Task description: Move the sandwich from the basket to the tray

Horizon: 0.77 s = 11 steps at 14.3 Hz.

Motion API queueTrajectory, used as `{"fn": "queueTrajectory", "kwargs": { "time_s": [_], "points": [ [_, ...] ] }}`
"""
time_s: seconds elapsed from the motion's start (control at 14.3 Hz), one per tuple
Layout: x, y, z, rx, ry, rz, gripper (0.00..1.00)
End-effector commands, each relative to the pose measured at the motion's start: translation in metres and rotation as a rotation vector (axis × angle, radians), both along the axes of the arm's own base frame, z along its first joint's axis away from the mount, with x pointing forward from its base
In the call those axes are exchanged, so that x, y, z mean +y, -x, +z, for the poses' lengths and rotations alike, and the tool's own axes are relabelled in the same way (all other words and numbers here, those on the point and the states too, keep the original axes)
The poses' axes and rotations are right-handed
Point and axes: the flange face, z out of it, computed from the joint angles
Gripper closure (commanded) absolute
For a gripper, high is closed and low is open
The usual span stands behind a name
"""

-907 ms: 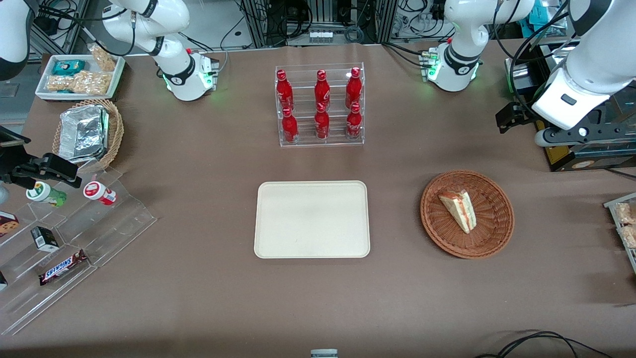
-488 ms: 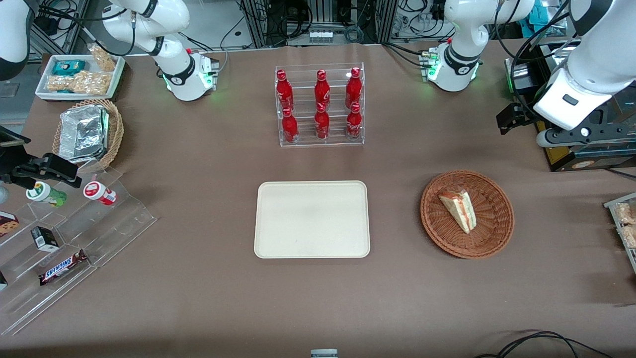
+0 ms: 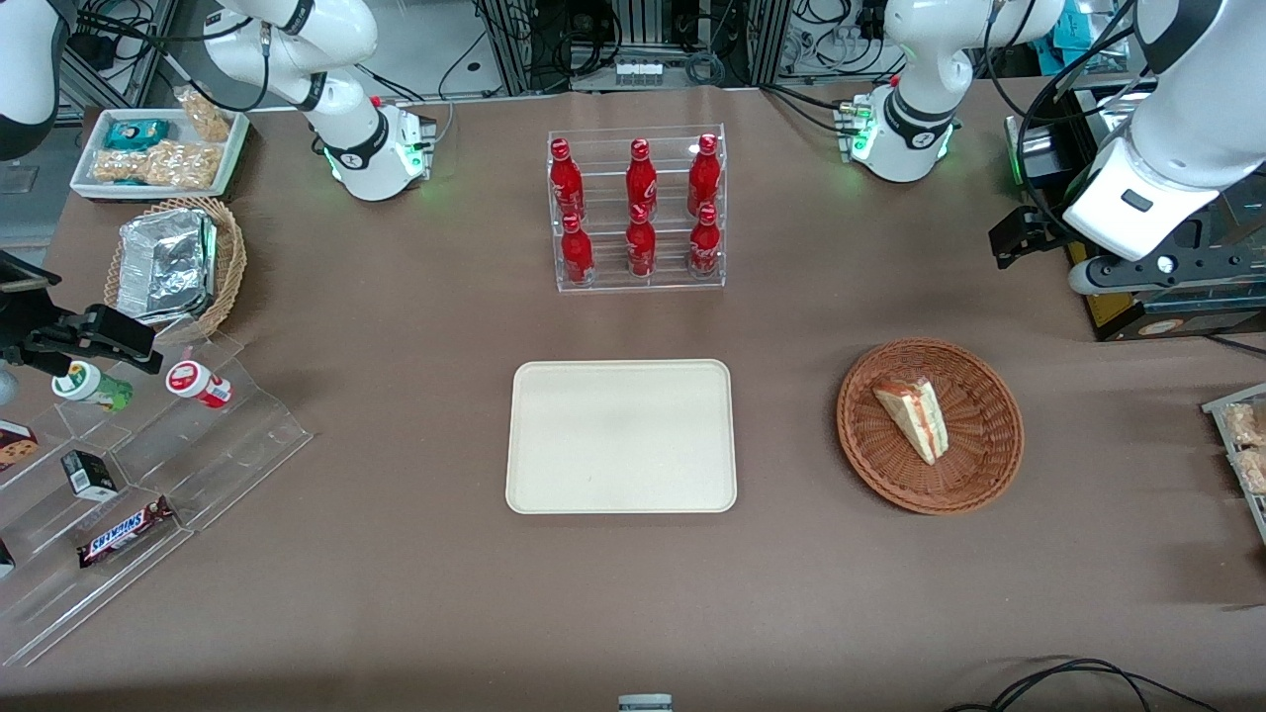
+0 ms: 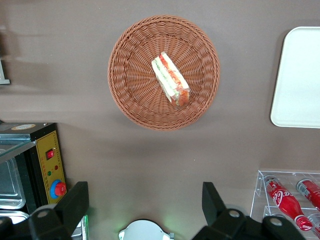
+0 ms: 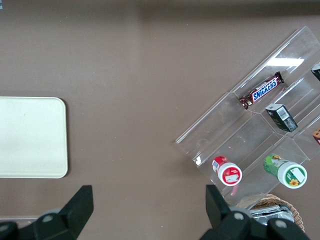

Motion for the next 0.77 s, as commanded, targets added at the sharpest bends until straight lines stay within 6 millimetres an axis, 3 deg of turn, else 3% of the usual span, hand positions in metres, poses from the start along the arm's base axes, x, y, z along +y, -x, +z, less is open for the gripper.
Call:
{"fn": "queueTrajectory", "kwargs": {
  "time_s": [0.0, 0.28, 0.42, 0.63, 0.7],
  "points": [
    [0.000, 0.000, -0.002, 0.003, -0.005, 0.003, 0.00],
    [-0.006, 0.000, -0.006, 0.012, -0.006, -0.009, 0.00],
    [-0.006, -0.003, -0.019, 0.054, -0.010, -0.003, 0.00],
    [0.001, -0.010, -0.070, 0.219, -0.023, 0.031, 0.00],
    [0.003, -0.013, -0.078, 0.214, -0.039, 0.086, 0.00]
  ]
}}
